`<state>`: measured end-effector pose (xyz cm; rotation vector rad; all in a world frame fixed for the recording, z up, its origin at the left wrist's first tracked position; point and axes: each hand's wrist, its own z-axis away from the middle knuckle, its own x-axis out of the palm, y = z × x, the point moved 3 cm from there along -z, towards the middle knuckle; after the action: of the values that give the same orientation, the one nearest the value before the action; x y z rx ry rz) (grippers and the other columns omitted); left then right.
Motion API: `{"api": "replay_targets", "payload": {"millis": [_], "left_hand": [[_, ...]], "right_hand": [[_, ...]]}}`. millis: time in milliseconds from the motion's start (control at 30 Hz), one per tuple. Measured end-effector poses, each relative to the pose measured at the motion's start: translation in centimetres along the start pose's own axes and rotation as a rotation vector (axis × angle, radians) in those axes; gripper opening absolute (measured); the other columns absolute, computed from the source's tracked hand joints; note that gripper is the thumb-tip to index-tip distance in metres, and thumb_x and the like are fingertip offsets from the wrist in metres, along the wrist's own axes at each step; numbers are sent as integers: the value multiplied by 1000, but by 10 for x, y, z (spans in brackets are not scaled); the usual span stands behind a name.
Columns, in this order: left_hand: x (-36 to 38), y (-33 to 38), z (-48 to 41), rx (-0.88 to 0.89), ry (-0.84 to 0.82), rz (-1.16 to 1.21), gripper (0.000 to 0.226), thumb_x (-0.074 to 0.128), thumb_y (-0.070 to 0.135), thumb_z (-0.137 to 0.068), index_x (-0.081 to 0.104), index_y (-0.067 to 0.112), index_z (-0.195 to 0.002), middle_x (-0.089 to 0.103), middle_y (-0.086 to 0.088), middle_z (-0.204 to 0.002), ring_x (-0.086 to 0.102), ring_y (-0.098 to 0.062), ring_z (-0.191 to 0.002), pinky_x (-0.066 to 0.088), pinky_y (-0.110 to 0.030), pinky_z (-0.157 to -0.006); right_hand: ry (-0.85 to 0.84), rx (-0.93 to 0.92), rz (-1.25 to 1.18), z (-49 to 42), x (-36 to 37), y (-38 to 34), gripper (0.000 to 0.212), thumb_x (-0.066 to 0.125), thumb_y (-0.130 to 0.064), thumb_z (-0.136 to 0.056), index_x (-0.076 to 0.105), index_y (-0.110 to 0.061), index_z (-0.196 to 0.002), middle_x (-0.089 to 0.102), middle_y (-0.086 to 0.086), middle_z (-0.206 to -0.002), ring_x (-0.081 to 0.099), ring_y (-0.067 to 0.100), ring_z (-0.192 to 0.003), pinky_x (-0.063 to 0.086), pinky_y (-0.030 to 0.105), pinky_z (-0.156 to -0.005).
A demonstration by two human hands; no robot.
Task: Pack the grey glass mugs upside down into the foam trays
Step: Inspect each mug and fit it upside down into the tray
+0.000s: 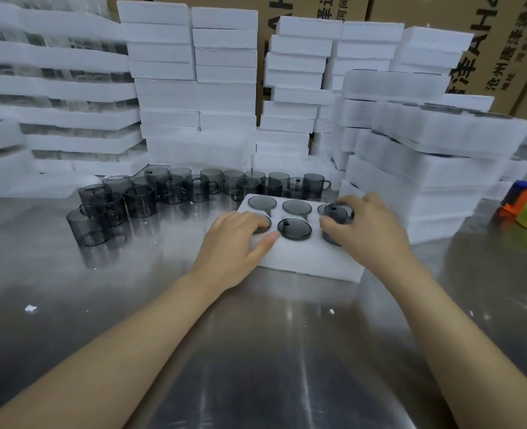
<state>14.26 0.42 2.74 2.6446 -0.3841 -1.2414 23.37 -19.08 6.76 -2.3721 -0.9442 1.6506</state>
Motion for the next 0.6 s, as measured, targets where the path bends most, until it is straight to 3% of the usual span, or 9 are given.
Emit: {"api": "replay_targets", "payload": {"millis": [100, 267, 367, 500, 600], "left_hand": [[0, -1, -2, -4, -18, -62, 47, 47, 58, -90, 66, 18, -103, 68, 9, -98, 57, -18, -91, 35, -27, -88], [1, -2, -3, -24, -56, -94, 60, 35, 68, -86, 64, 21, -108, 67, 5, -98, 56, -18, -95, 34, -29, -90], [2, -1, -4, -25, -61, -106, 62, 33, 69, -85, 63, 21, -111, 67, 3, -100, 56, -19, -99, 33, -28, -92], [1, 1, -4, -3, -73, -135, 57, 36, 64, -89, 63, 19, -110, 66, 3, -97, 56, -21, -97, 32, -29, -91], [0, 6, -11, -6, -126, -239, 51, 38, 63, -91, 58, 17, -100, 56, 5, -79, 57, -24, -91, 31, -28, -89]], "right_hand": [[-40, -20, 106, 4, 2, -5, 52, 52, -53, -80, 55, -33, -128, 47, 1, -117, 56, 26, -107, 48, 36, -84], [-101, -82, 162, 3, 4, -3, 60, 47, -62, -88, 49, -25, -135, 46, 3, -124, 51, 27, -114, 45, 36, -86], [-195, -116, 220, 1, 12, -3, 59, 41, -56, -94, 41, -21, -141, 43, 8, -136, 36, 29, -129, 37, 40, -101], [-307, -172, 319, -1, 17, -3, 58, 31, -51, -99, 27, -21, -149, 25, -3, -157, 17, 23, -144, 21, 42, -114], [-470, -137, 307, 3, 23, 6, 70, 15, -65, -95, 7, -28, -154, -1, -16, -161, -1, 20, -149, 9, 46, -119]]}}
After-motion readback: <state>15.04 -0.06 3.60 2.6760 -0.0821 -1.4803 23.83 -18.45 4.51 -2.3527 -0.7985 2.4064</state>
